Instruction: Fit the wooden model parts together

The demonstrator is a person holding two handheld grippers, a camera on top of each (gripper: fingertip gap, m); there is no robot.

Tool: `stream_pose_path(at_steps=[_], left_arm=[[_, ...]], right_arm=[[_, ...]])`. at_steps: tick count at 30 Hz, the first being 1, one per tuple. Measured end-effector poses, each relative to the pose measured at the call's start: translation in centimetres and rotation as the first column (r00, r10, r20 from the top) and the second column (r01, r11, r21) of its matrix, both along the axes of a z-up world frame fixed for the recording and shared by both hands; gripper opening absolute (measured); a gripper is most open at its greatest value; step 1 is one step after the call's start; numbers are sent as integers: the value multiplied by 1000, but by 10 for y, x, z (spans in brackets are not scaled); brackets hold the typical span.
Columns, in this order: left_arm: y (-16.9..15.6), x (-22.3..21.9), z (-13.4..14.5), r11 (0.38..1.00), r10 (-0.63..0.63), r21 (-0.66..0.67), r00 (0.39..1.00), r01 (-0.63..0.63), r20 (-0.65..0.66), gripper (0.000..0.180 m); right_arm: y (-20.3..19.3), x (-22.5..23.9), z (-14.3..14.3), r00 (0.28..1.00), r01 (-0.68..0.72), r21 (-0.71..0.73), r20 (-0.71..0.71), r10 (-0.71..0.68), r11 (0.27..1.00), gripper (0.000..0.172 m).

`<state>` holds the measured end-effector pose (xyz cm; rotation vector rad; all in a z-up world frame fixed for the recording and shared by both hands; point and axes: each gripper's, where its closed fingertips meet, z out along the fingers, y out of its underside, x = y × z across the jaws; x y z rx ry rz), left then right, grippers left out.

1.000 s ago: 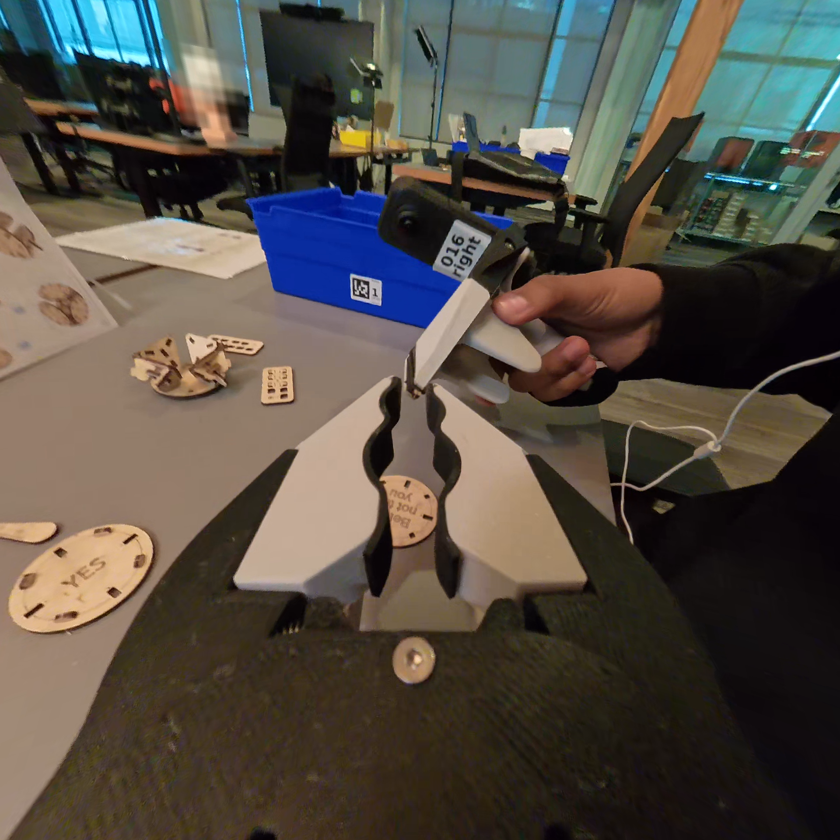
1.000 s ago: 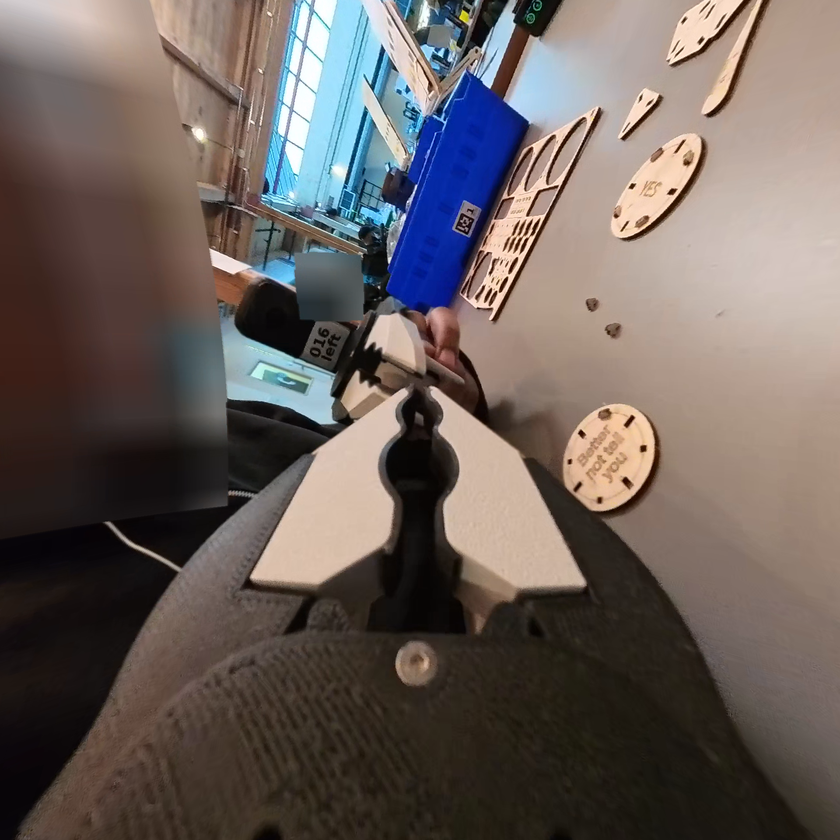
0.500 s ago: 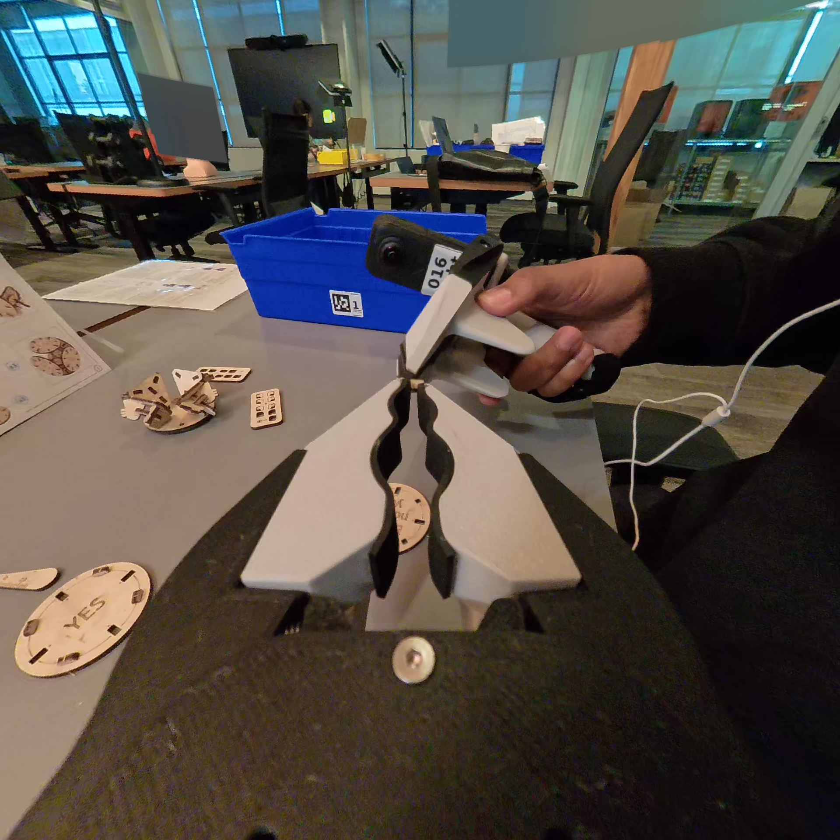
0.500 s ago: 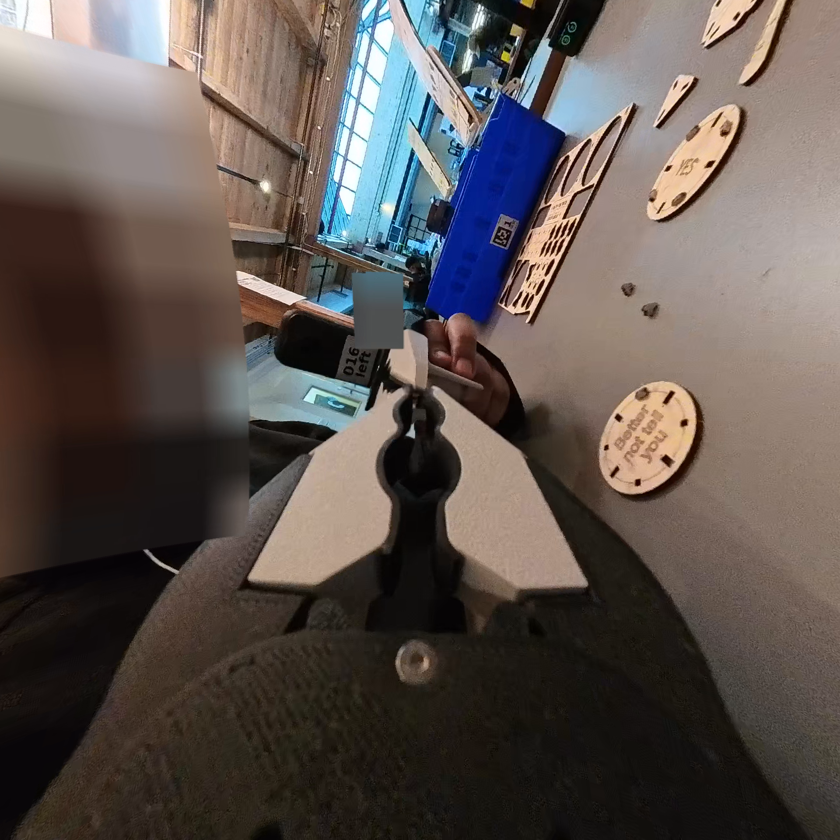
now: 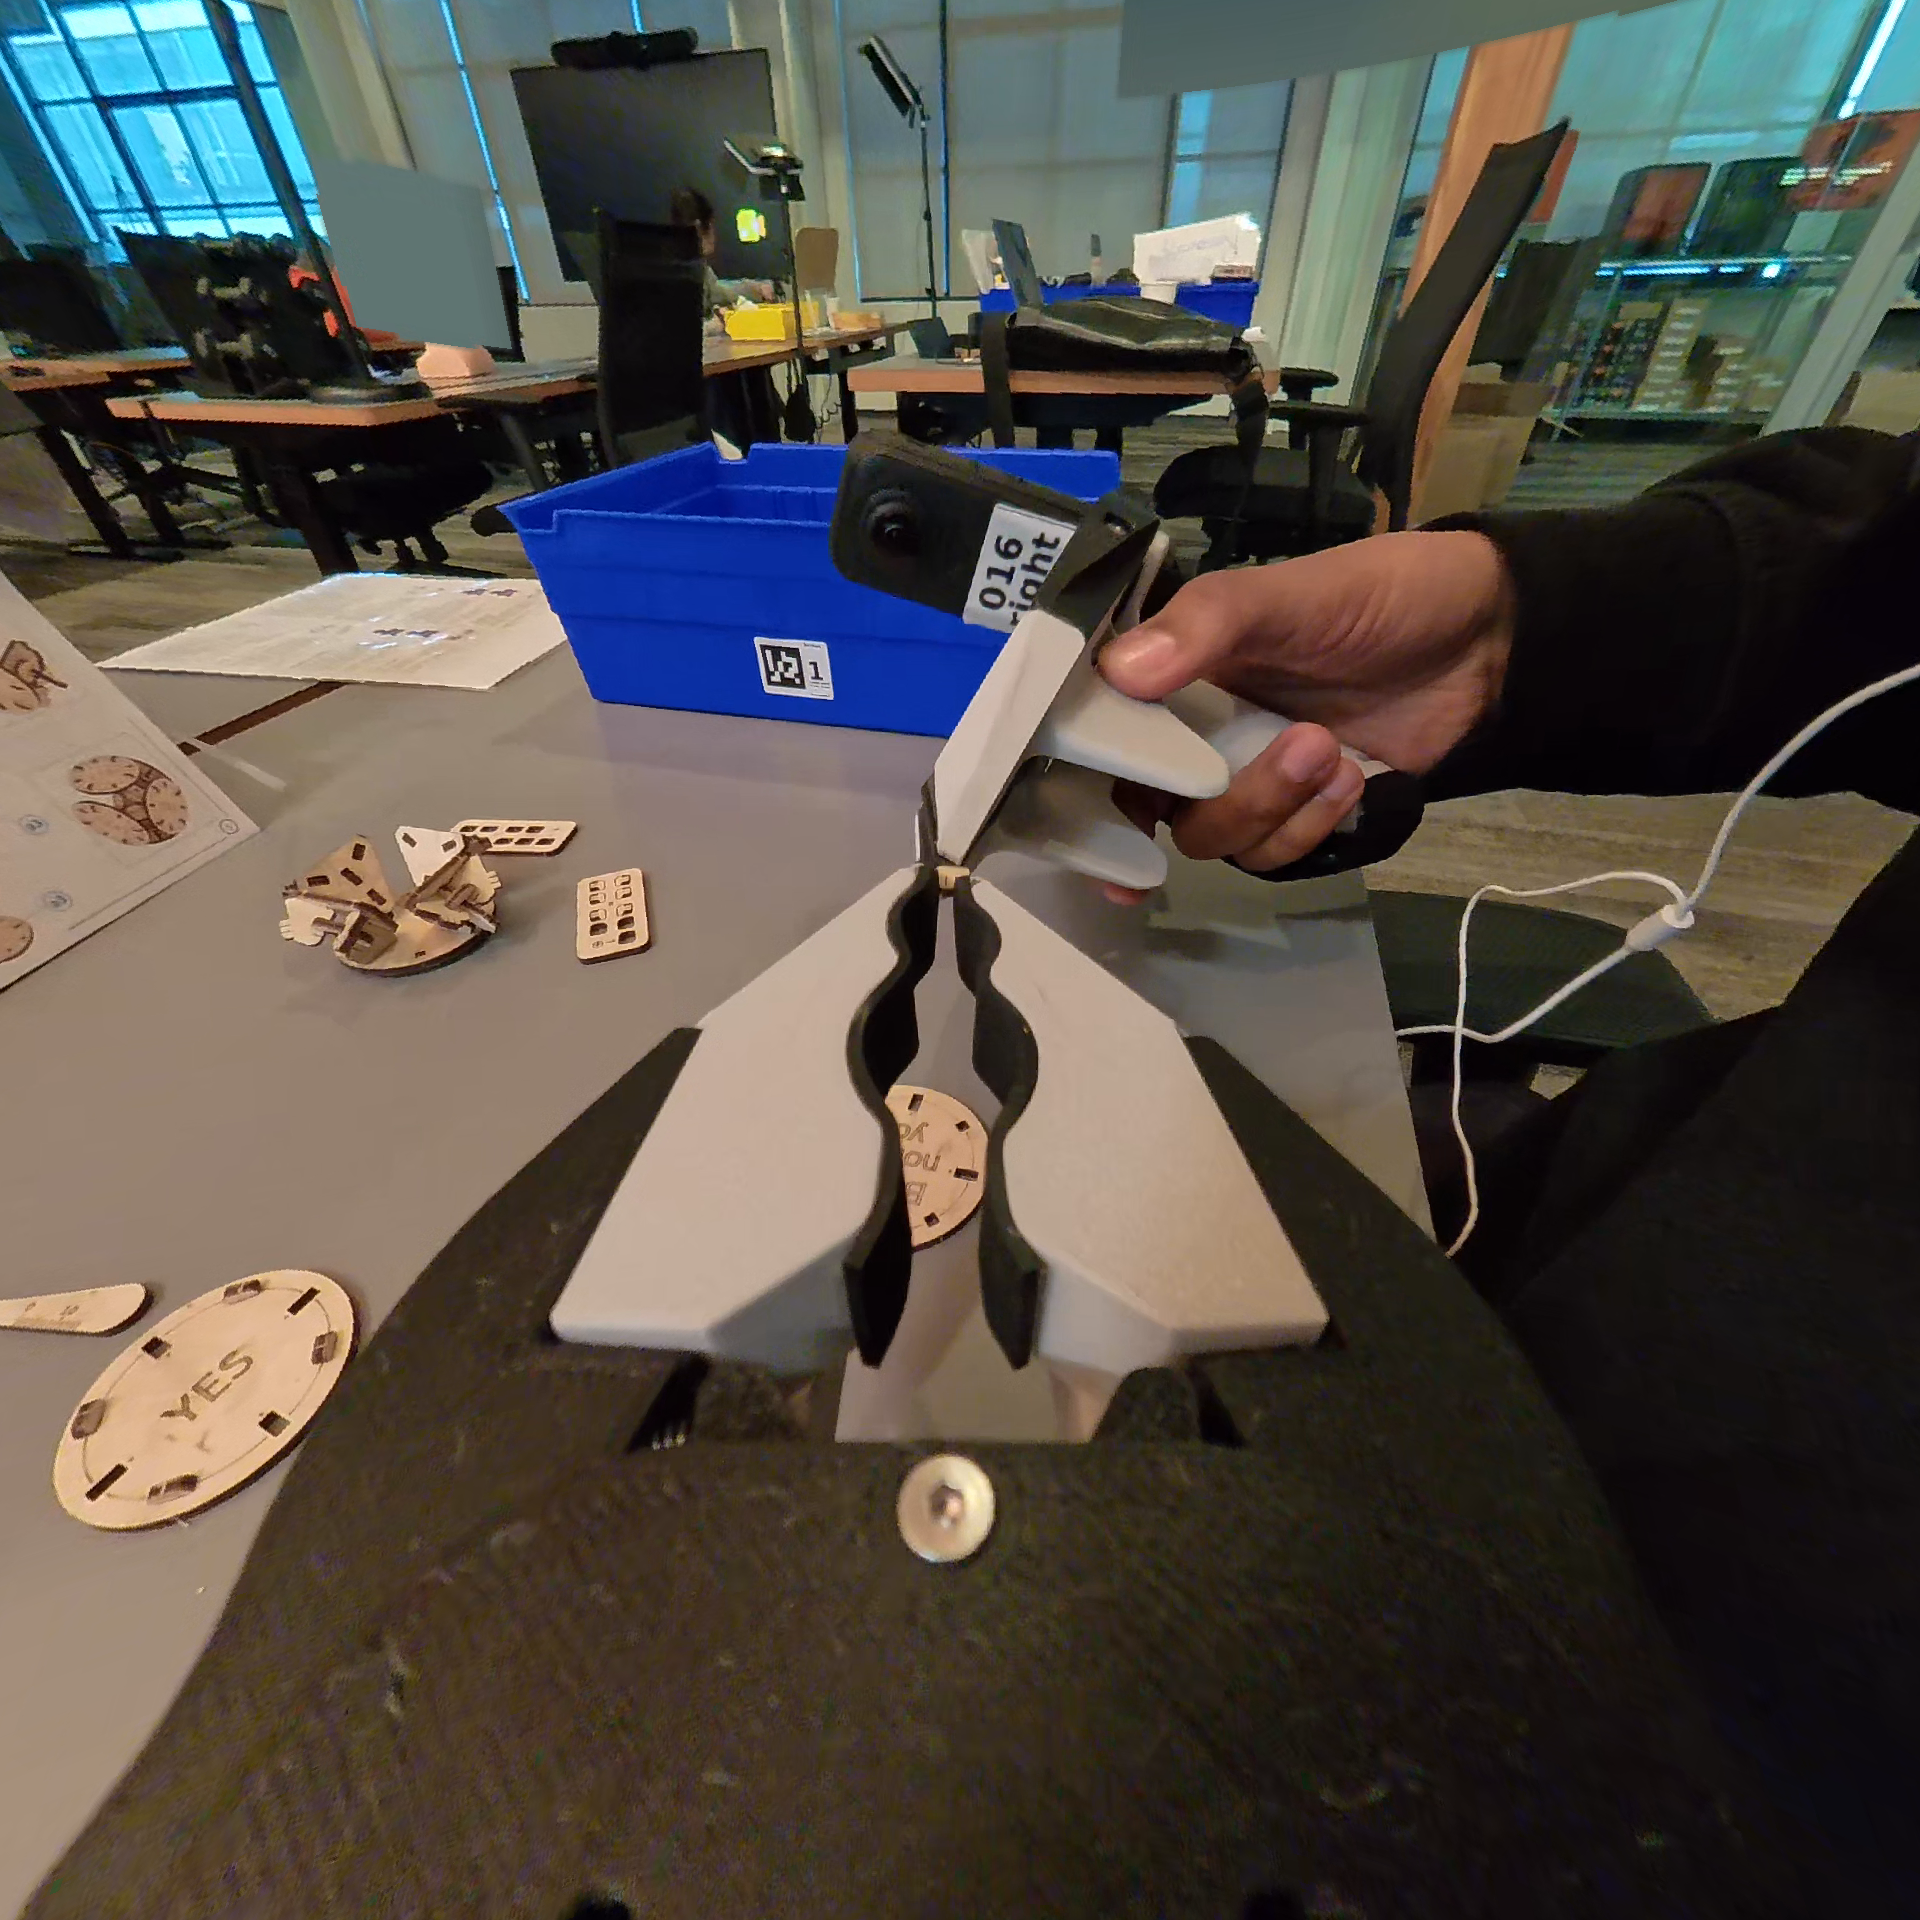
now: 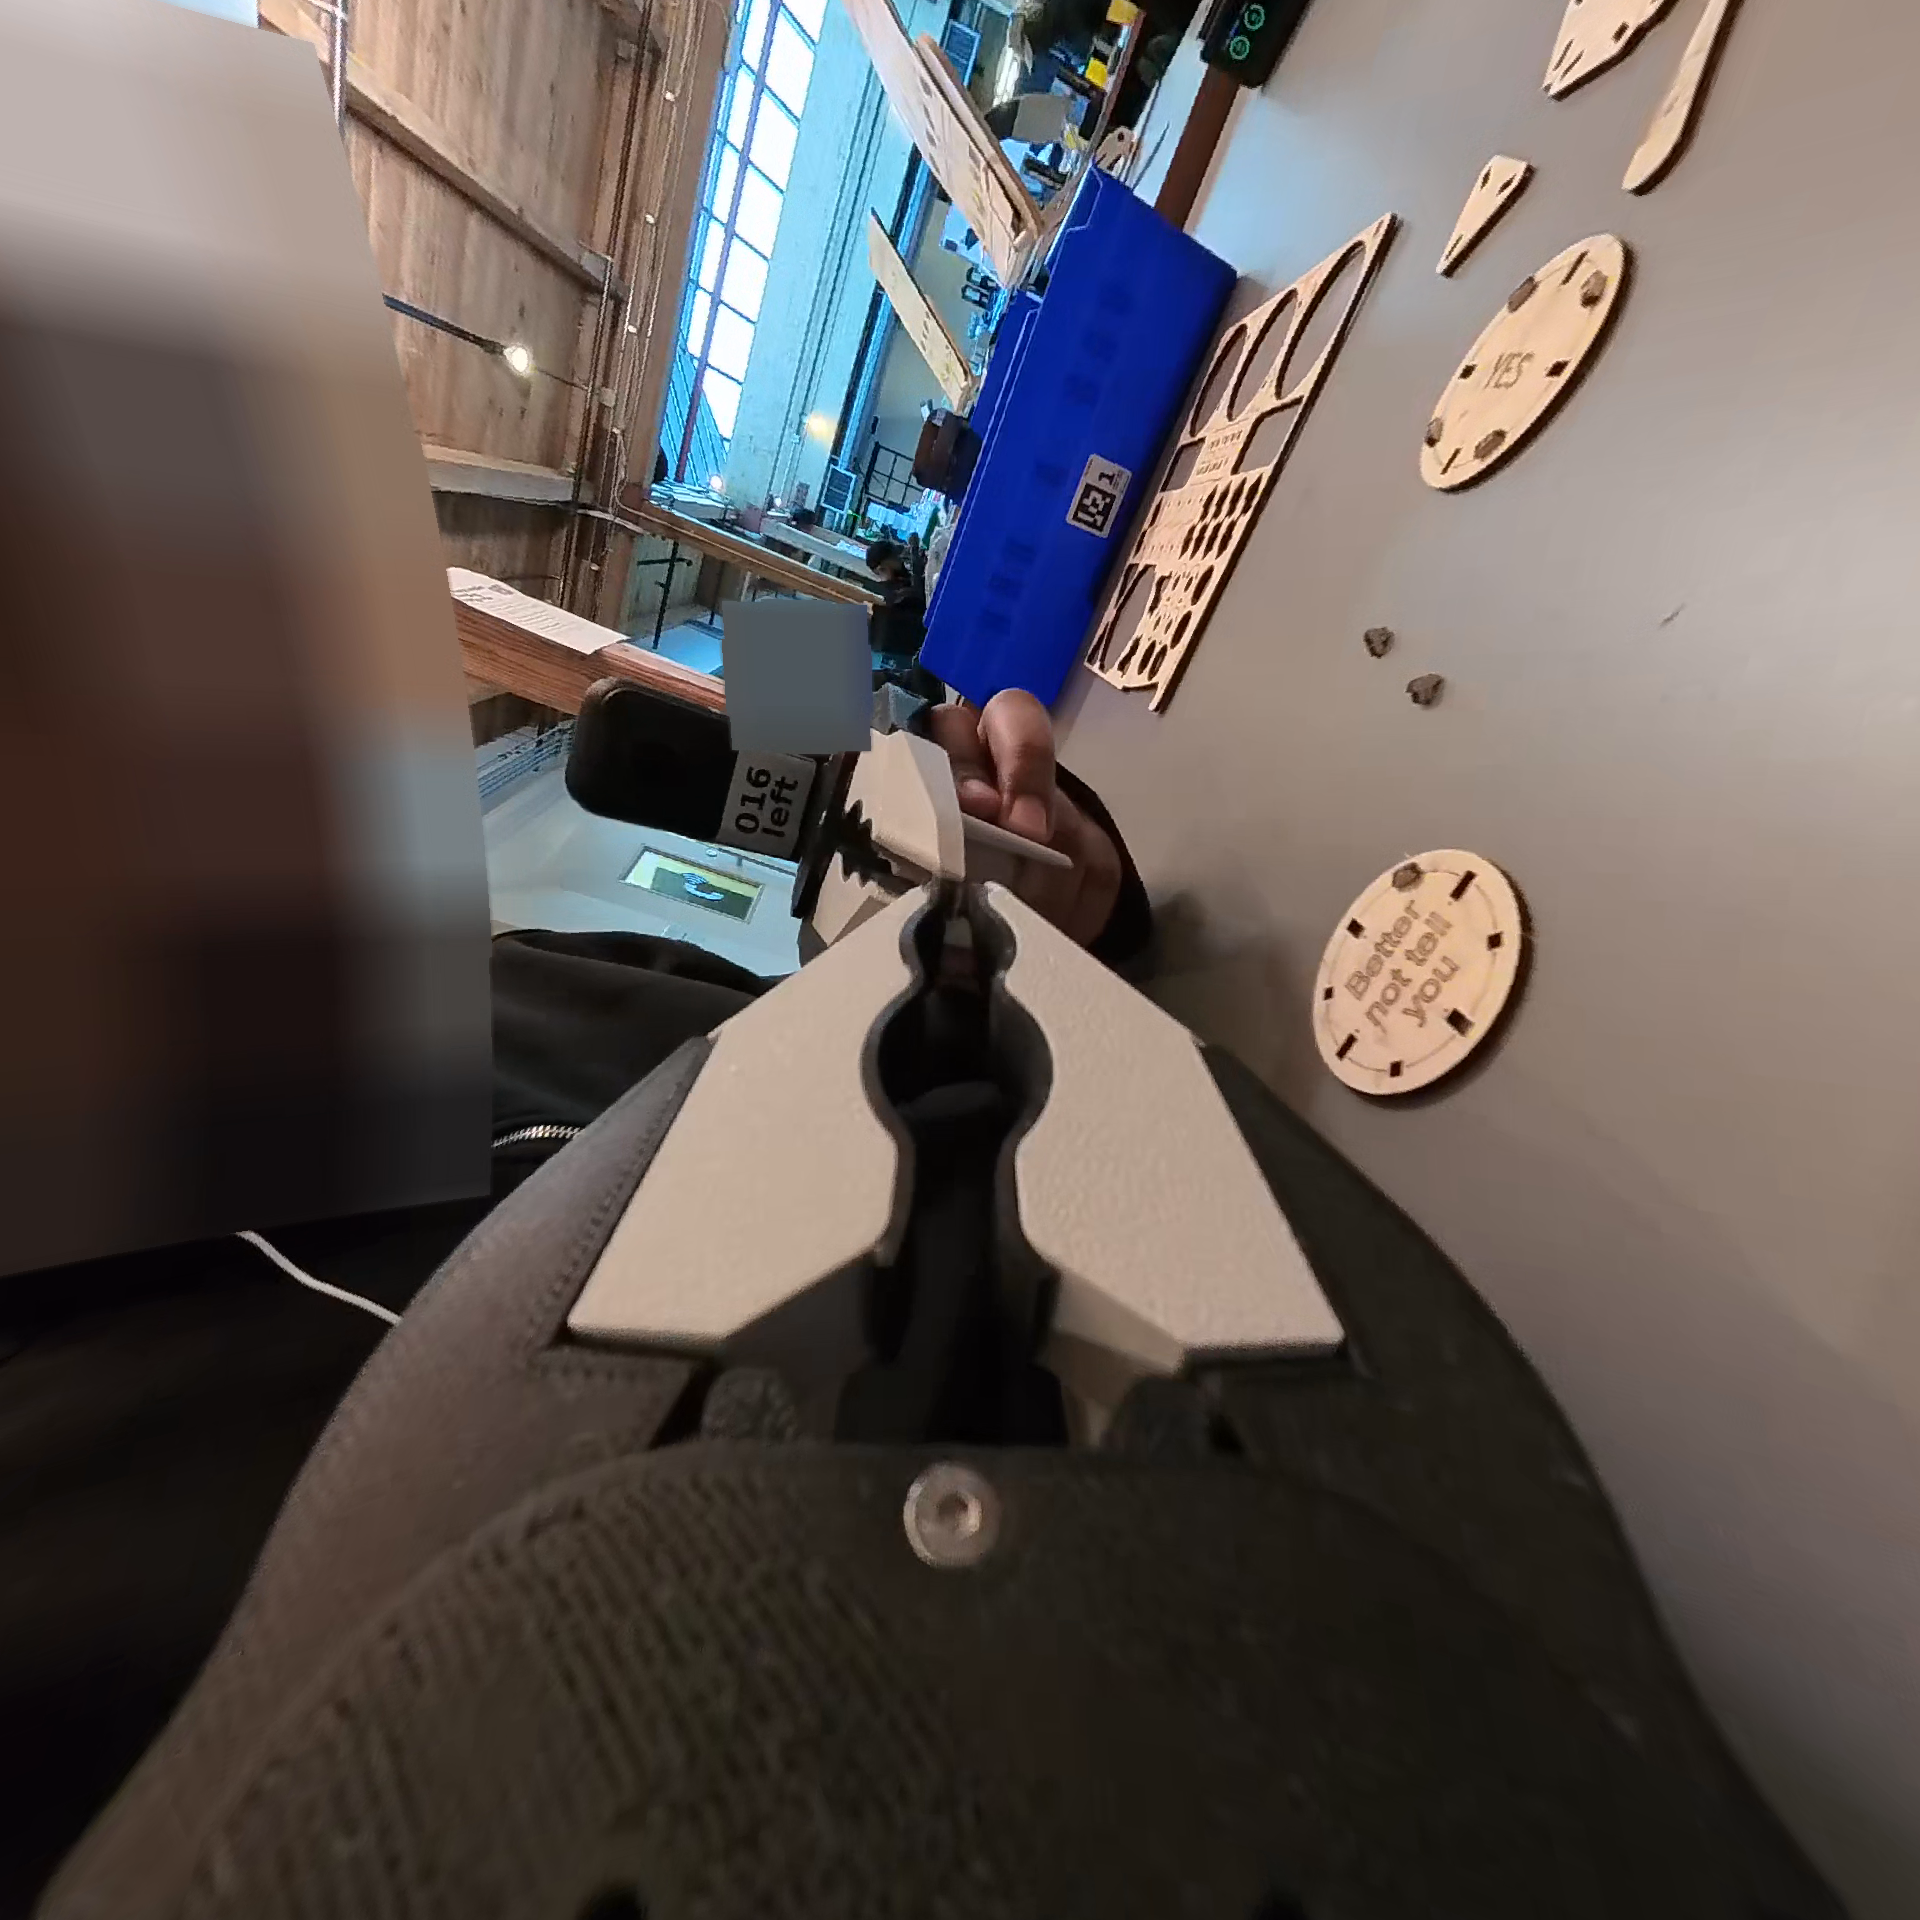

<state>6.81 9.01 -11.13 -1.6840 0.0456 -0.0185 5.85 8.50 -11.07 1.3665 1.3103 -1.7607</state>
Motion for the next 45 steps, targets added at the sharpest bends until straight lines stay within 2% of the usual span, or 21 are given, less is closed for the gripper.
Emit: stream_pose_path(at_steps=[7,10,14,17,45], left_arm=[[1,0,-2,1000,-3,-10,1000,3,-1,0],[1,1,-3,1000,-2,-20,1000,2,-1,0],[1,1,-4,1000,0,-21,1000,0,-4,0],[1,1,-4,1000,1,-21,1000,-1,-8,0],[3,7,-6,999,-32,-36,999,32,-5,0]], right_arm=[[1,0,-2,1000,-3,-2,6,3,1000,4],[1,0,-2,1000,-2,-13,9,2,1000,12],[-1,1,-6,1000,-15,17,11,15,1000,9],[-2,2,-4,1000,-23,10,3,23,1000,1],[1,7,-6,998,-56,-2,17,56,998,0]])
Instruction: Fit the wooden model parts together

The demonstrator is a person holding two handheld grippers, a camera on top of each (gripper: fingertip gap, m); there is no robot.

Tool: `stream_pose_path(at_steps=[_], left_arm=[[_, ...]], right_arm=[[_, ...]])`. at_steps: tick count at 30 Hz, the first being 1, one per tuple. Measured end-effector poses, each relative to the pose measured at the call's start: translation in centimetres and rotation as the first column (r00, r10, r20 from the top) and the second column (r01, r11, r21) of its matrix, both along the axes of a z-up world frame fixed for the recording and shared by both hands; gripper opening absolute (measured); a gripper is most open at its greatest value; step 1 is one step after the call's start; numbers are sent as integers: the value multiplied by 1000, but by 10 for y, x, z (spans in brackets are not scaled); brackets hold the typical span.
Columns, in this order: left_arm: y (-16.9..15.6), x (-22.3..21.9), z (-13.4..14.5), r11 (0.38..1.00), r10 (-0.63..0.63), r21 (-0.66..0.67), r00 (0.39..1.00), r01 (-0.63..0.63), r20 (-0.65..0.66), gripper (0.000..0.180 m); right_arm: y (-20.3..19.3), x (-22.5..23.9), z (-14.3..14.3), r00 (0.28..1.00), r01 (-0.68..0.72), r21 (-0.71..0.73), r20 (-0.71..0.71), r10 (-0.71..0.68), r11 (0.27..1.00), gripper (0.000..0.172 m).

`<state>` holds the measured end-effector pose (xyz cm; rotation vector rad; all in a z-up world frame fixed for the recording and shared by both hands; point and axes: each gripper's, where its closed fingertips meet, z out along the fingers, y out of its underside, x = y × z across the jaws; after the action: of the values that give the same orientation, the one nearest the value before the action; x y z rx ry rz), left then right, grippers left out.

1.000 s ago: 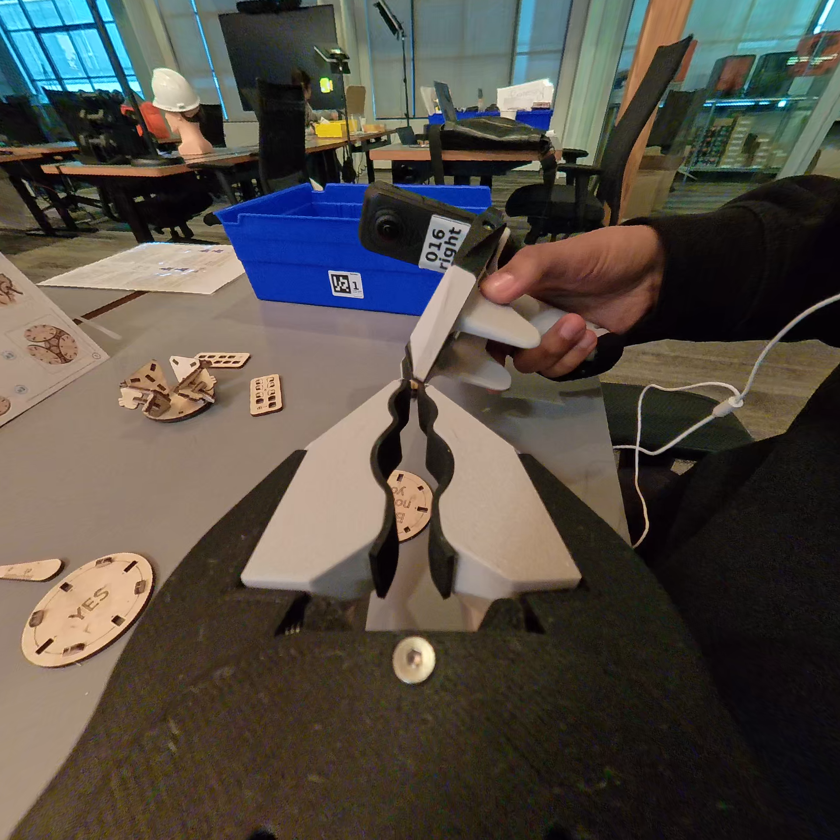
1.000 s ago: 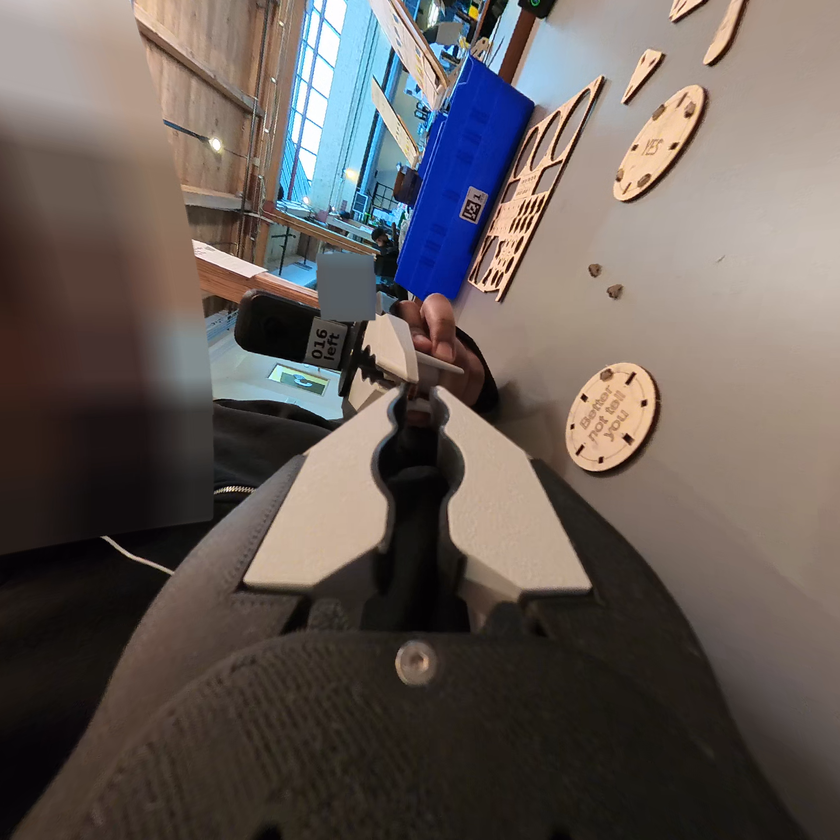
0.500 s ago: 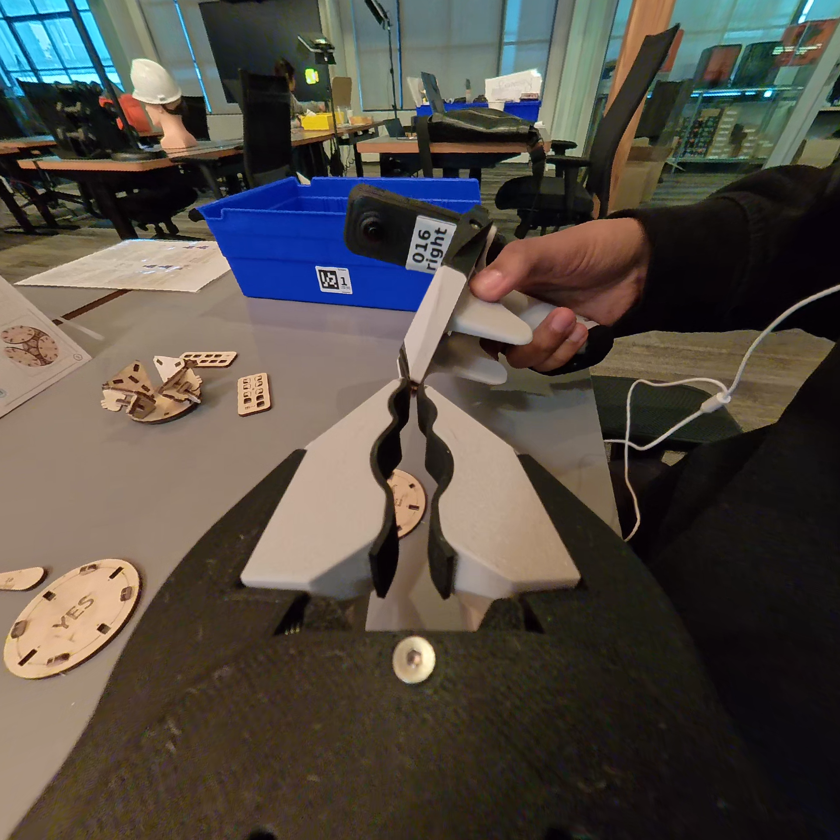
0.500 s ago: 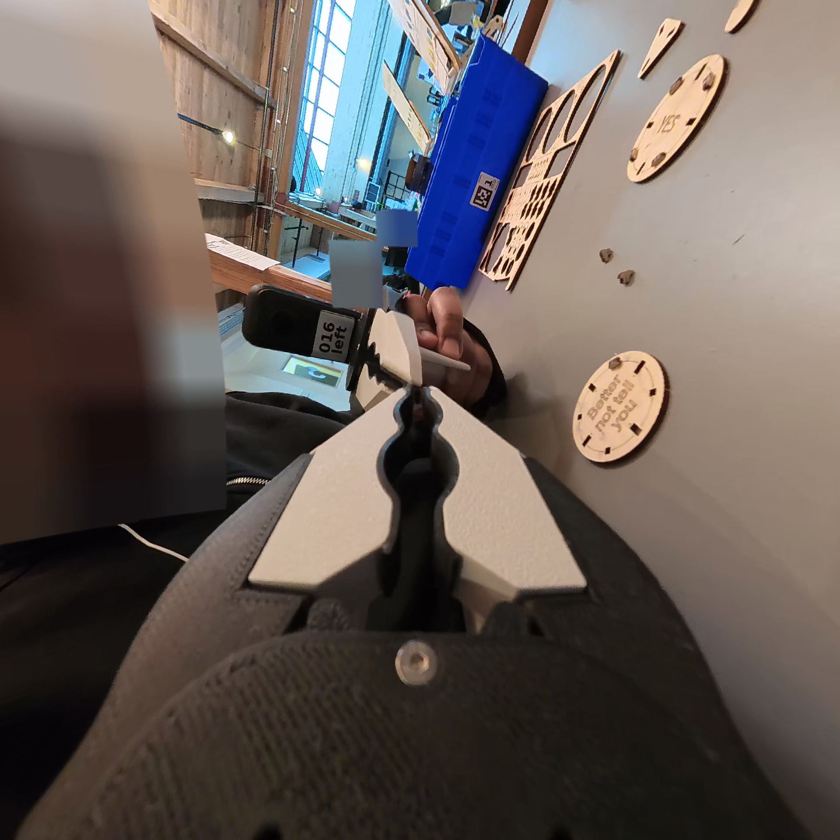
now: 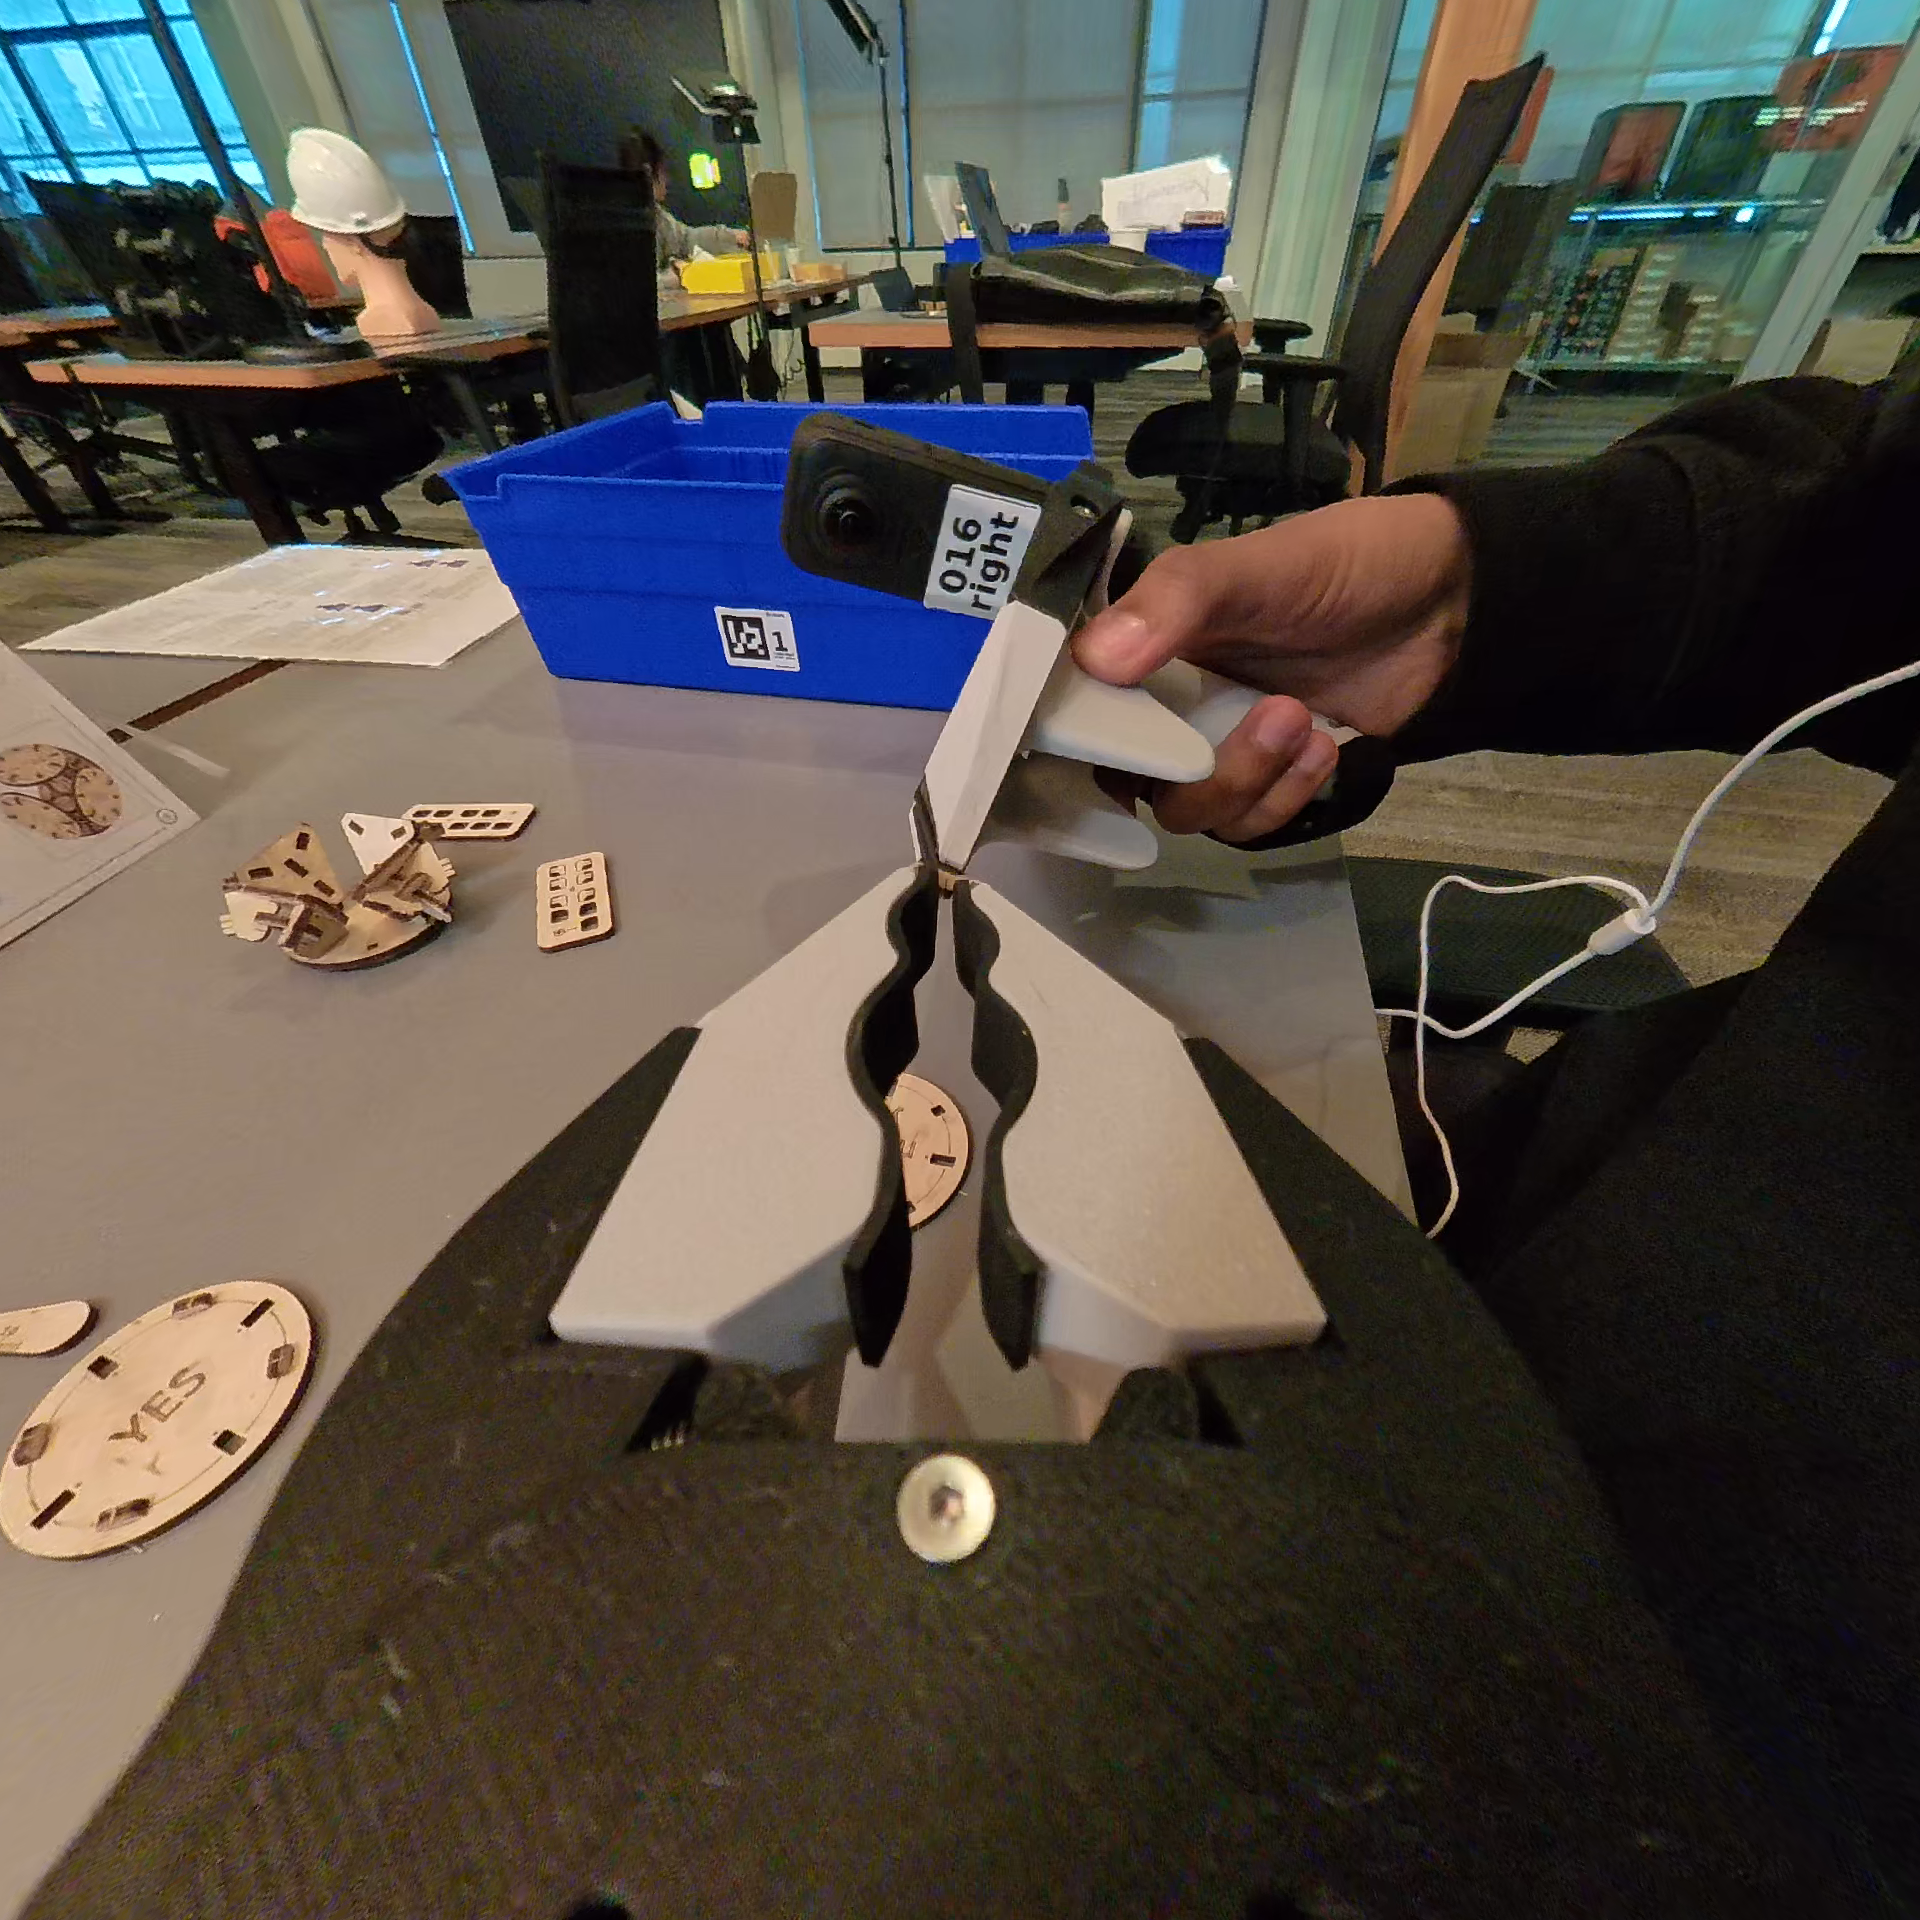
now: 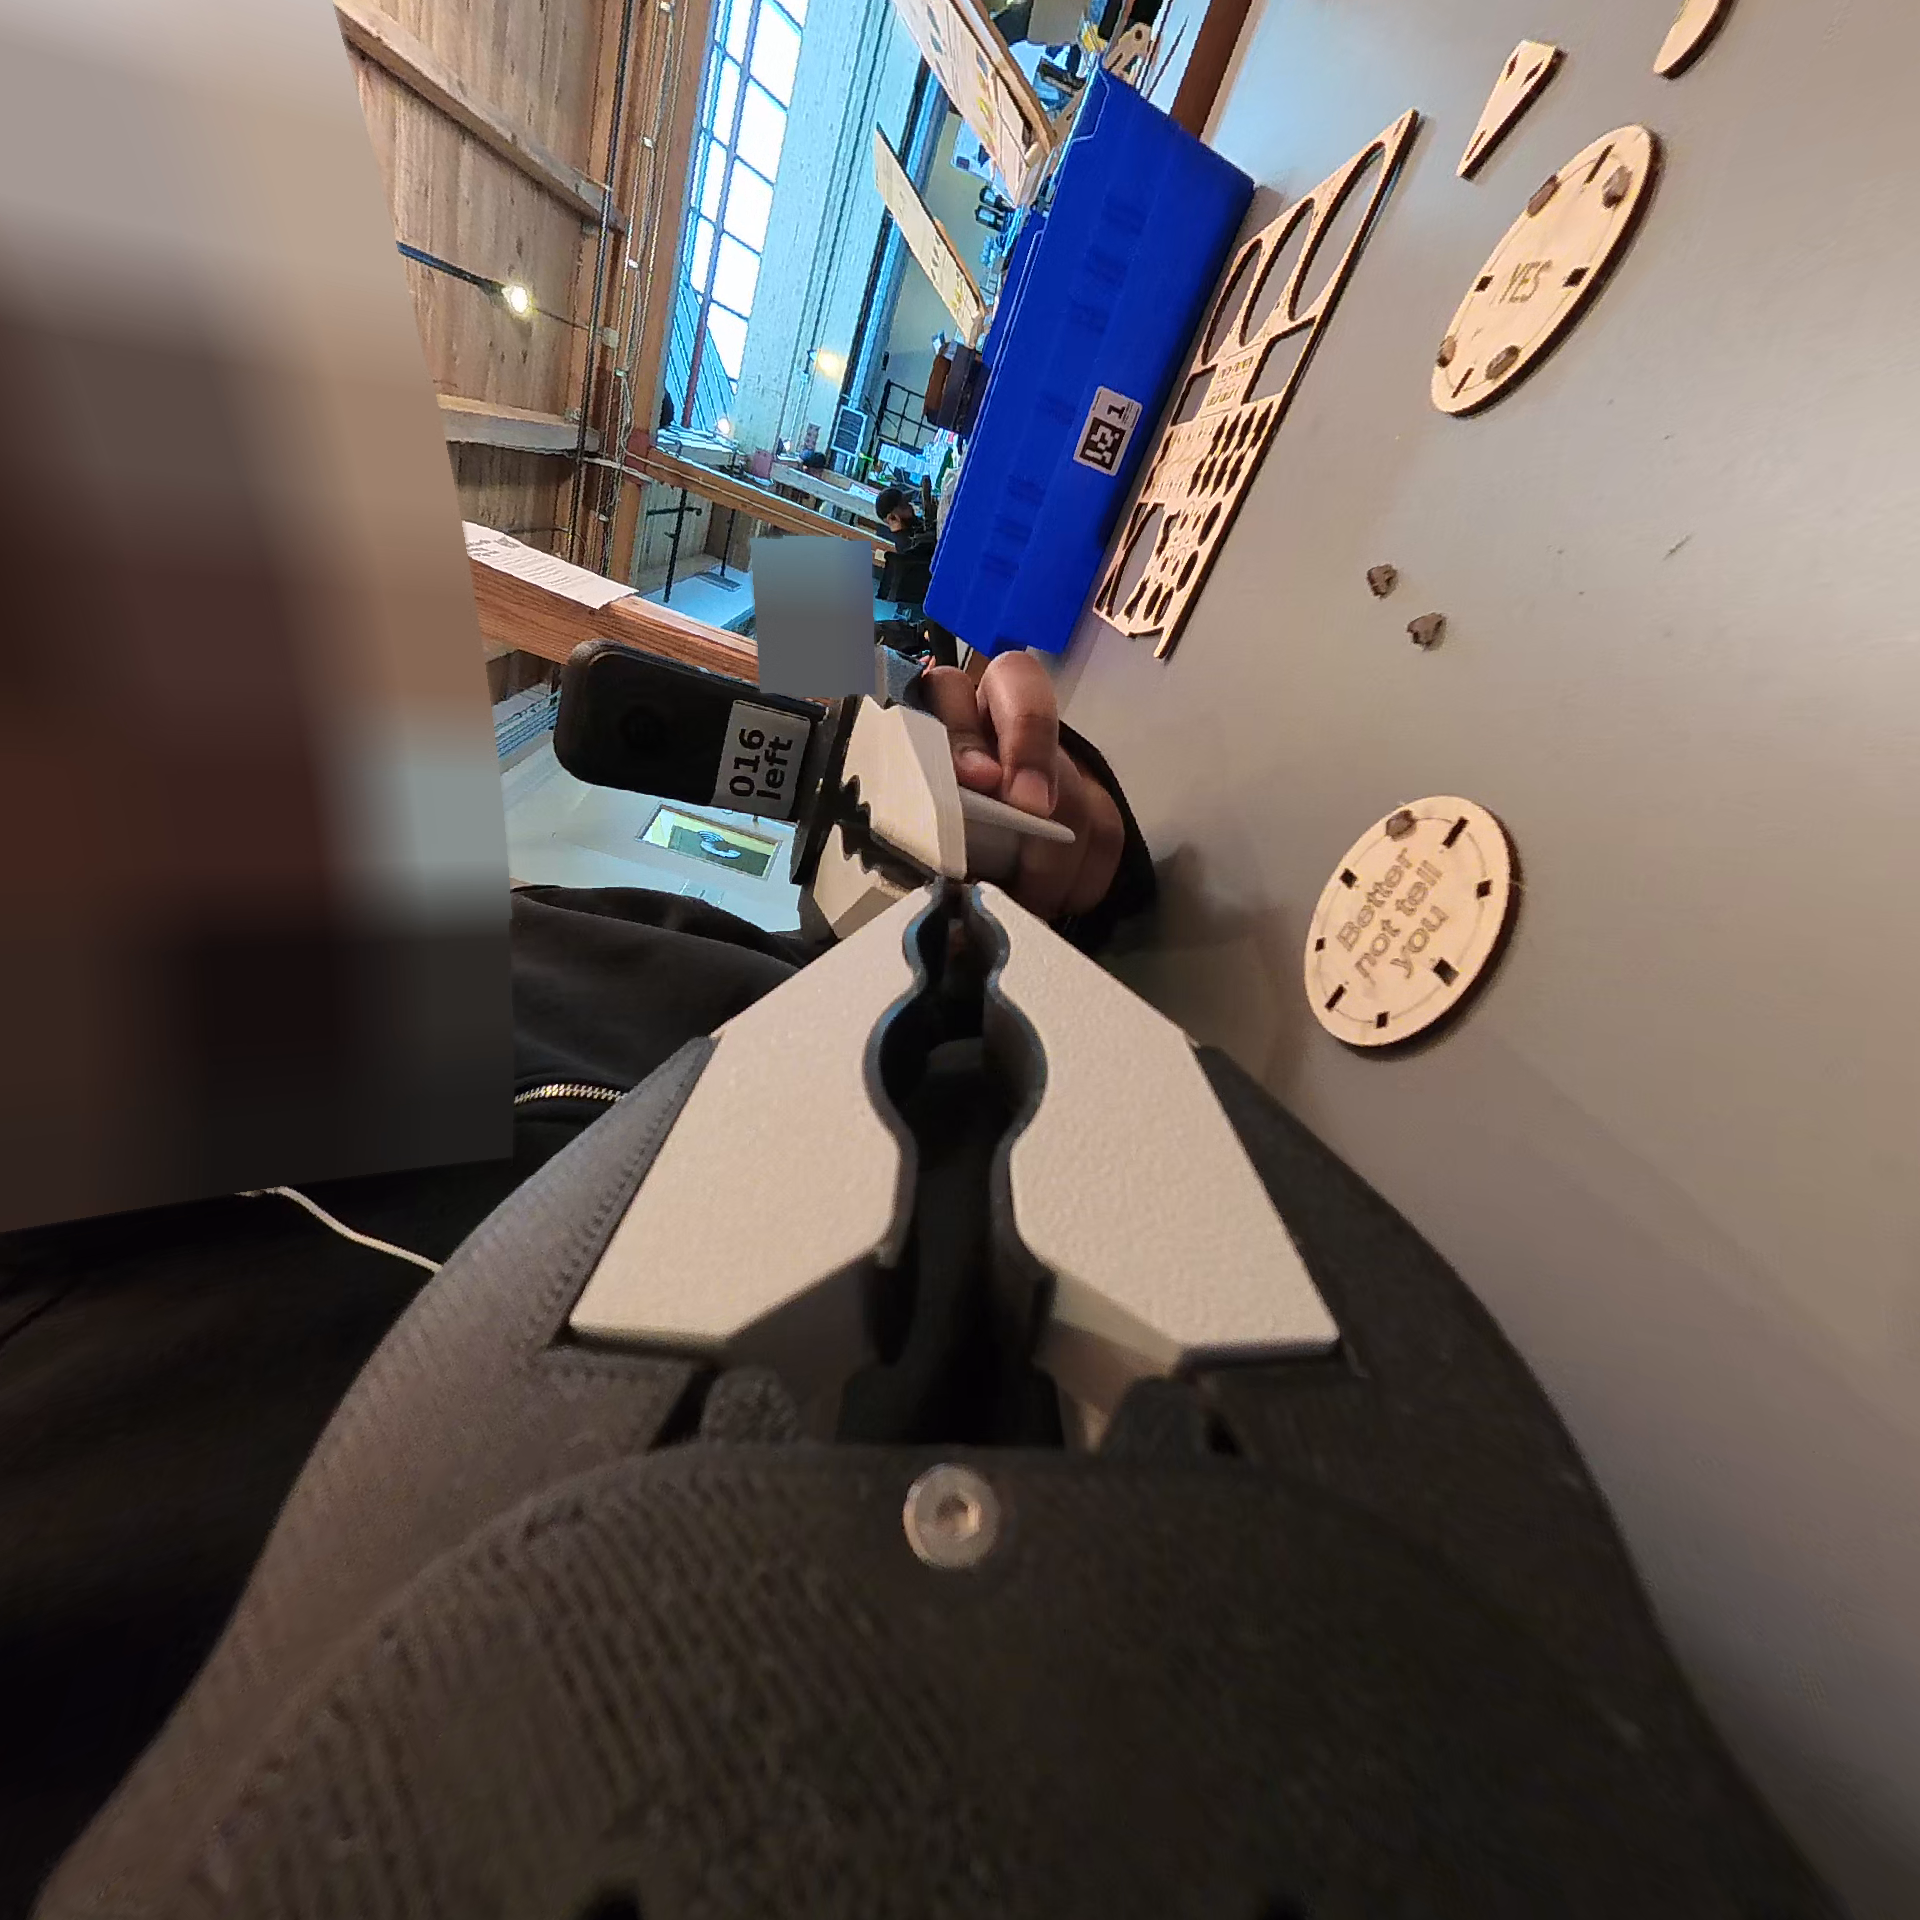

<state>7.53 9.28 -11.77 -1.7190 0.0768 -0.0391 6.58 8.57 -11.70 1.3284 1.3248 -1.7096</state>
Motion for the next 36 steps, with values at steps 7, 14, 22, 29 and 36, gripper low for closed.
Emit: stream_pose_path(at_steps=[7,14,22,29,36], left_arm=[[0,0,0,1000,-3,1,1000,3,8,0],[0,1,0,1000,-4,1,1000,4,9,0],[0,1,0,1000,-9,3,1000,9,14,0],[0,2,0,1000,-13,1,1000,13,14,0],[0,1,1,1000,-9,6,1000,9,21,0]], right_arm=[[0,1,0,1000,-4,2,-3,4,1000,0],[0,1,0,1000,-5,7,-8,5,1000,0],[0,2,1,1000,-5,10,-14,5,1000,0],[-1,2,0,1000,-7,24,-17,7,1000,0],[0,1,1,998,0,92,-68,6,996,0]])
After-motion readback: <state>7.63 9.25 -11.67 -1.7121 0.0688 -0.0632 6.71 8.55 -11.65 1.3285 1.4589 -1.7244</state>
